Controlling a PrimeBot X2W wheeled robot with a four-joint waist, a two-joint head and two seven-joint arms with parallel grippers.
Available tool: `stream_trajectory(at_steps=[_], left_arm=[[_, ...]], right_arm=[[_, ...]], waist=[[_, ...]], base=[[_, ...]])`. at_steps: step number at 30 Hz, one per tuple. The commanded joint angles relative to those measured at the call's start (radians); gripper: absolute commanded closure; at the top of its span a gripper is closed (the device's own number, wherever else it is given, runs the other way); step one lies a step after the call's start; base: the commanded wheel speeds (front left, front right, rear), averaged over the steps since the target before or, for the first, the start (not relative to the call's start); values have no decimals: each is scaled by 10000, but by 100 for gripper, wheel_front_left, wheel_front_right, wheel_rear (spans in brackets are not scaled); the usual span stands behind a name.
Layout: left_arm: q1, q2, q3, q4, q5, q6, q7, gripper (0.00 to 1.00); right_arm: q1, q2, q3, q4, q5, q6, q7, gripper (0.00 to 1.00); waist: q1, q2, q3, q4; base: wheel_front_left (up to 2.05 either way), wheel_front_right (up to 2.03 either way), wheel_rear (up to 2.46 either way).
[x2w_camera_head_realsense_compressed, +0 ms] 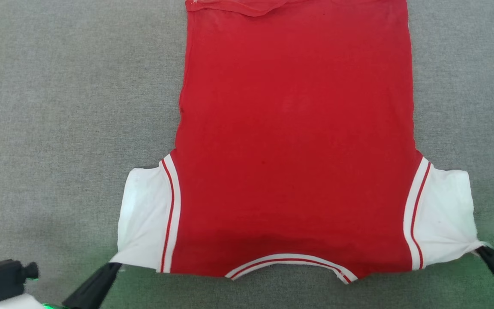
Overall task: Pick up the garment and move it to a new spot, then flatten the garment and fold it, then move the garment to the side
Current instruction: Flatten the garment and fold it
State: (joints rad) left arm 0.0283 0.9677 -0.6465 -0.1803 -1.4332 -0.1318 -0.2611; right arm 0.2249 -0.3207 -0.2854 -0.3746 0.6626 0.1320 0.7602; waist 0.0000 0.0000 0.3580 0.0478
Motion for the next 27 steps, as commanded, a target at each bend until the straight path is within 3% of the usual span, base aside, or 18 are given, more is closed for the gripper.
stream_trajectory(at_steps=[1,9,10,11,12,20,23,27], left_arm=[[-133,-149,-120,68,91,27,41,100],[-786,-660,-590,456,247,27,361,100],[-912,-731,-711,492,278,27,401,100],[-969,-754,-759,513,288,27,400,100],[-1029,-770,-795,532,299,27,394,100],[-1339,-866,-1060,329,466,27,294,100],[-1543,-890,-1211,141,565,27,332,100],[-2096,-1048,-1468,-123,833,27,491,100]], right_arm=[[-172,58,140,170,-107,-25,184,100],[-630,-192,935,1036,-596,-23,199,99],[-734,-221,1048,1151,-653,-23,71,64],[-745,-261,1096,1181,-679,-23,4,20],[-766,-300,1107,1192,-691,-23,-13,0],[-1701,-867,38,19,-405,-20,403,0],[-3103,-1426,-264,-34,-528,-20,936,0],[-5965,-1884,-132,1091,-974,-19,1432,0]], waist=[[0,0,5,2],[0,0,112,18],[0,0,168,39],[0,0,195,51],[0,0,217,64],[0,0,451,281],[0,0,692,496],[0,0,1142,952]], base=[[0,0,0],[0,0,0],[0,0,0],[0,0,0],[0,0,0],[0,0,0],[0,0,0],[0,0,0]])
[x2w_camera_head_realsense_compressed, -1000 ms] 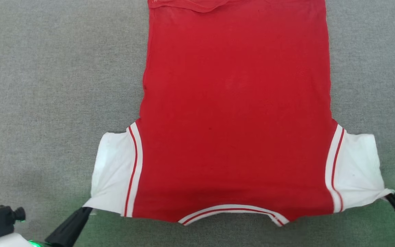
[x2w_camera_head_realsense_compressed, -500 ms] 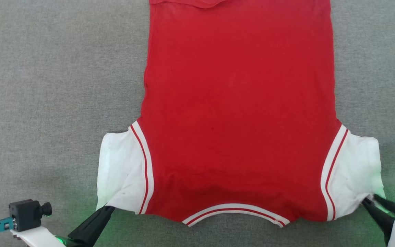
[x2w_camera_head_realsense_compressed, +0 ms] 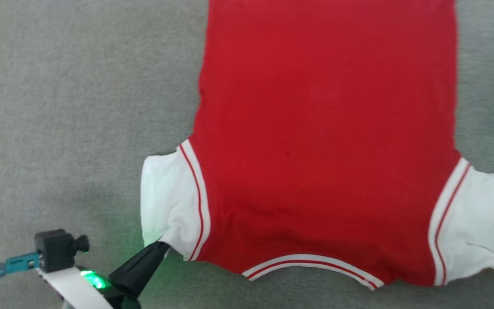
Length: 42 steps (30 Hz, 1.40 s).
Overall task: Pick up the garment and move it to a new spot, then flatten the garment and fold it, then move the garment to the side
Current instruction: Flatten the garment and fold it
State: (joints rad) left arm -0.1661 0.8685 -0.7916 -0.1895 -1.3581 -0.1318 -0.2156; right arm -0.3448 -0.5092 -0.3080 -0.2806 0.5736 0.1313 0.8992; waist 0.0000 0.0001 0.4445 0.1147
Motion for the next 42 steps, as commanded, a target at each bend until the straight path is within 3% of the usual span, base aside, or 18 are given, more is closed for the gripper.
stream_trajectory(at_steps=[1,5,10,16,21,23,24,26,34,42], left_arm=[[-299,-116,-87,-96,154,27,57,100],[-914,-364,-460,-261,374,27,205,100],[-1594,-634,-908,-240,425,27,136,100],[-2216,-758,-1428,-192,364,27,-57,100],[-2693,-796,-1814,-139,273,27,-220,100],[-2784,-789,-1891,-113,247,27,-234,100],[-2873,-795,-1949,-80,223,27,-252,100],[-3053,-769,-2092,21,240,27,-314,100],[-3226,-598,-2227,447,74,27,-463,100],[-2601,-289,-1871,788,-440,27,-502,100]], right_arm=[[-994,-38,237,585,-292,-9,154,0],[-3853,-80,949,2609,-1297,-9,535,0],[-6236,-2,1691,4986,-2463,-9,1222,0],[-7811,54,1902,6813,-3394,-9,1934,0],[-8143,318,2005,7796,-3766,-8,2300,0],[-8165,374,2072,7909,-3751,-6,2327,5],[-8185,404,2116,7958,-3741,-6,2243,58],[-8210,390,2157,8075,-3756,-8,2025,100],[-7902,277,2443,8032,-3034,-9,959,100],[-4859,-941,3633,5533,-485,-9,1417,100]], waist=[[0,-1,416,405],[0,-1,986,990],[0,-1,1636,1639],[0,-1,2235,2043],[0,-1,2458,2094],[0,-1,2477,2079],[0,-1,2486,2060],[0,-1,2453,2008],[0,-1,1615,1488],[0,-1,275,782]], base=[[0,0,0],[0,0,0],[0,0,0],[0,0,0],[0,0,0],[0,0,0],[0,0,0],[0,0,0],[0,0,0],[0,0,0]])
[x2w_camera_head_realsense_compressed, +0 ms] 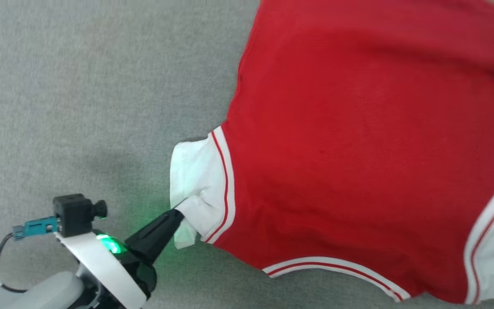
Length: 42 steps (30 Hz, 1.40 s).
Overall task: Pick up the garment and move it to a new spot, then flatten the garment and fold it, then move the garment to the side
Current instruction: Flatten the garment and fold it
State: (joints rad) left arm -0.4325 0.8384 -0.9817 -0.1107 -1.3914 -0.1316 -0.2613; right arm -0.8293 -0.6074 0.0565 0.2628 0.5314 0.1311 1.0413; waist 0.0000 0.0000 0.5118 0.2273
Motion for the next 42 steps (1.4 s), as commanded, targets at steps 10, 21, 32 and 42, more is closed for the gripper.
stream_trajectory(at_steps=[10,21,32,42], left_arm=[[1140,187,999,142,-105,24,-50,100],[1485,-21,1293,199,76,24,-50,100],[1278,-120,1277,143,113,24,-40,100],[422,-860,1034,272,250,24,-40,100]], right_arm=[[6411,-297,-417,-4216,2078,-8,2098,100],[10007,1118,-112,-6795,2033,-8,2798,97],[8606,935,-2206,-8025,2035,-8,2112,0],[3965,936,-867,-5256,-66,-6,-75,0]], waist=[[0,0,-1190,-1112],[0,0,-1320,-1353],[0,0,-1254,-1250],[0,0,-346,-540]], base=[[0,0,0],[0,0,0],[0,0,0],[0,0,0]])
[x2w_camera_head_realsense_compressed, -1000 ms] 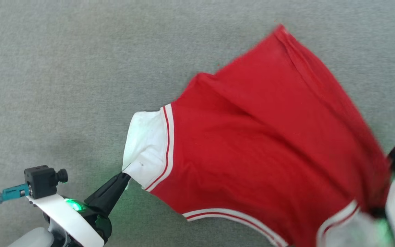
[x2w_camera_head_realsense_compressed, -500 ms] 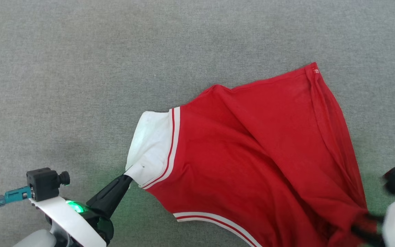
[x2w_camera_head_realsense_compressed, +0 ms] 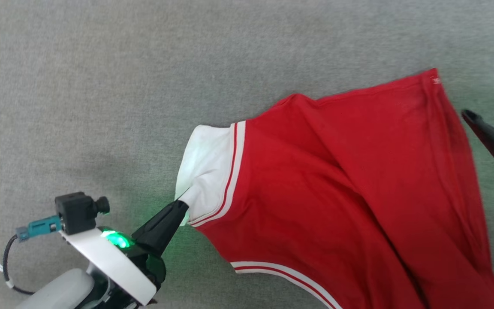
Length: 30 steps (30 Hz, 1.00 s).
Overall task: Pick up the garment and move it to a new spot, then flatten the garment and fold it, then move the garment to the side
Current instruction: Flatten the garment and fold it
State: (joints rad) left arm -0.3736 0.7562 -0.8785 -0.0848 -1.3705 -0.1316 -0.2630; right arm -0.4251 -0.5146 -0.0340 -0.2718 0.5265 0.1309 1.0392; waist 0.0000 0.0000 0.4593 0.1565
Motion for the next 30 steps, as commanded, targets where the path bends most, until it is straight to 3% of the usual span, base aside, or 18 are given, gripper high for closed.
stream_trajectory(at_steps=[1,11,12,13,14,20,30], left_arm=[[-208,-90,-4,12,34,24,-23,100],[-501,-511,-281,255,11,24,-23,100],[-460,-535,-282,287,23,24,-23,100],[-443,-559,-302,359,47,24,-23,100],[-485,-567,-287,455,108,24,-23,100],[-1748,-622,-140,1243,295,24,-23,100],[-6418,-748,909,3505,-726,24,418,100]], right_arm=[[-371,30,317,450,-101,-4,-135,0],[-1202,-237,2170,2736,-274,-1,83,0],[-1184,-246,2254,2805,-218,-1,48,55],[-1189,-235,2281,2861,-183,-1,-73,74],[-1243,-213,2257,2900,-148,-1,-238,100],[-2339,131,1735,3647,-483,-4,-1882,100],[-6401,1560,427,6024,-1988,-4,-4266,100]], waist=[[0,0,264,235],[0,0,526,720],[0,0,491,719],[0,0,429,708],[0,0,369,691],[0,0,-49,480],[0,0,613,-374]], base=[[0,0,0],[0,0,0],[0,0,0],[0,0,0],[0,0,0],[0,0,0],[0,0,0]])
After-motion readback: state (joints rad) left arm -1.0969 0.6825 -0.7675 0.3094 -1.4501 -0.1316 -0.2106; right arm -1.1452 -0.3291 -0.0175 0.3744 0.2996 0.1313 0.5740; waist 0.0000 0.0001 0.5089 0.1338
